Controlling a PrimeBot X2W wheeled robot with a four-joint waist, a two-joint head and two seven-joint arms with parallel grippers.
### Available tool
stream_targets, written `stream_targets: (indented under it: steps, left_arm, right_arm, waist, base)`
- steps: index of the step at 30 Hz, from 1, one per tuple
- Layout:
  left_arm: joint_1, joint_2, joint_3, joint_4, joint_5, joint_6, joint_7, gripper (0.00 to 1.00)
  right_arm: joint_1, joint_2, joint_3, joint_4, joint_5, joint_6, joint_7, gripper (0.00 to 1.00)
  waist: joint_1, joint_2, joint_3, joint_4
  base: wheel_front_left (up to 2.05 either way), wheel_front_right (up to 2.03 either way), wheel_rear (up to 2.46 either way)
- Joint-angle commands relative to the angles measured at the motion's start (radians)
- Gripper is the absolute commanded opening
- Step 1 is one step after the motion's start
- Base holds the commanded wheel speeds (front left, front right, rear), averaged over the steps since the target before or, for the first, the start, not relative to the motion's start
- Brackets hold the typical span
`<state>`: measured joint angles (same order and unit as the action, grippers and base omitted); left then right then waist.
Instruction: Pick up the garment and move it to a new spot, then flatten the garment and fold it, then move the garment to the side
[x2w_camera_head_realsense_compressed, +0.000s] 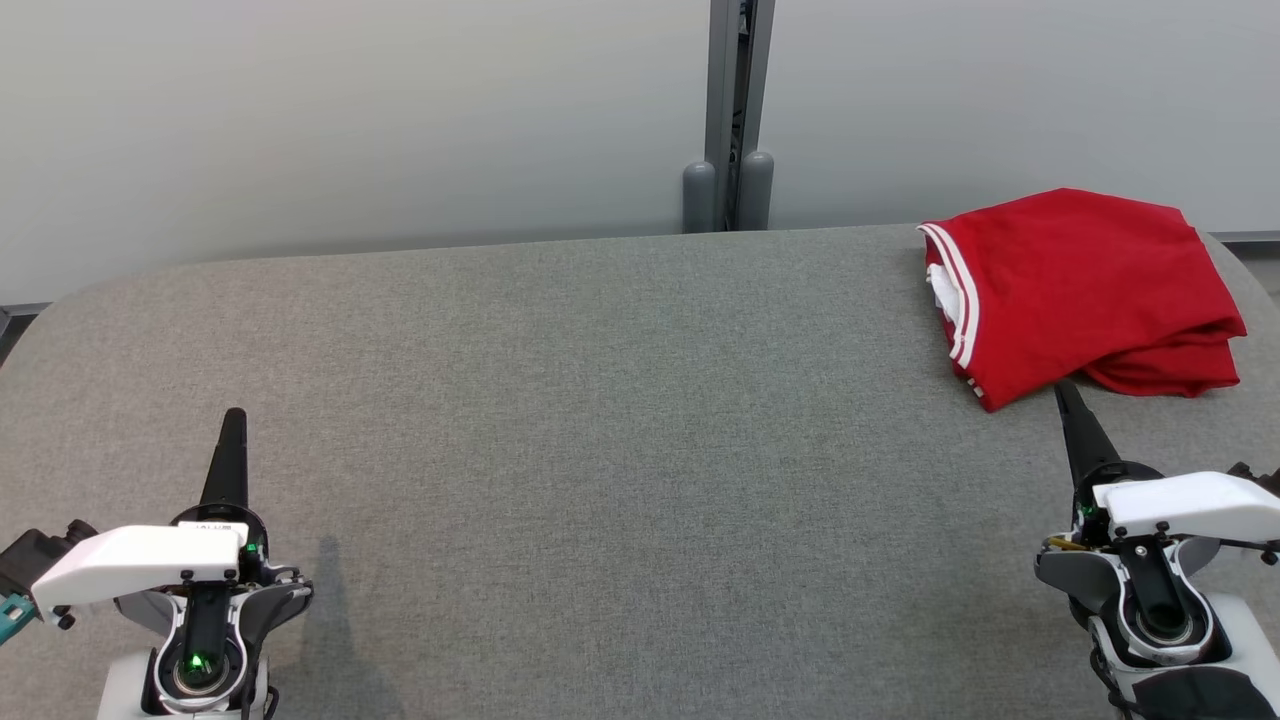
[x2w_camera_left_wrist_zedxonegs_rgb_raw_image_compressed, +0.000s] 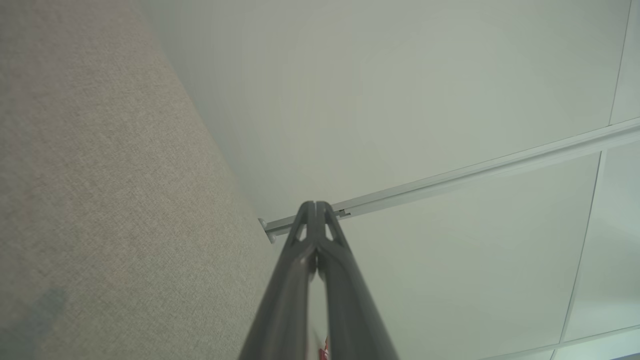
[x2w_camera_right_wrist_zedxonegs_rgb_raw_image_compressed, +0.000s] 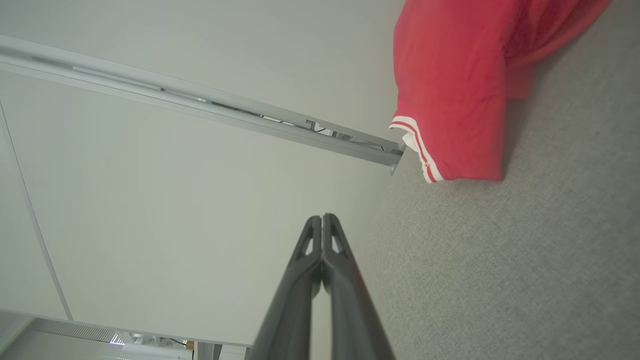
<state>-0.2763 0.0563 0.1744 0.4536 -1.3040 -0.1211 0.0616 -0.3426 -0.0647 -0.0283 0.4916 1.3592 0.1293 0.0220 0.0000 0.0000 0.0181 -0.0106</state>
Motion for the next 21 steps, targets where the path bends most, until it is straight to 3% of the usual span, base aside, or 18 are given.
stream_targets:
  steps: [1, 21]
  left_arm:
    - [-0.025, 0.007, 0.007, -0.001, -0.024, -0.004, 0.008, 0.0]
    - [-0.068, 0.006, 0.029, 0.022, -0.171, -0.011, 0.05, 0.0]
  right_arm:
    - [-0.021, -0.001, -0.007, 0.001, 0.024, 0.002, 0.008, 0.0]
    - [-0.064, 0.008, -0.02, 0.042, 0.162, 0.002, 0.046, 0.0]
  waist:
    - [0.0, 0.0, 0.0, 0.001]
    - [0.0, 0.0, 0.001, 0.007]
  base:
    - [0.0, 0.0, 0.0]
    - [0.0, 0.0, 0.0]
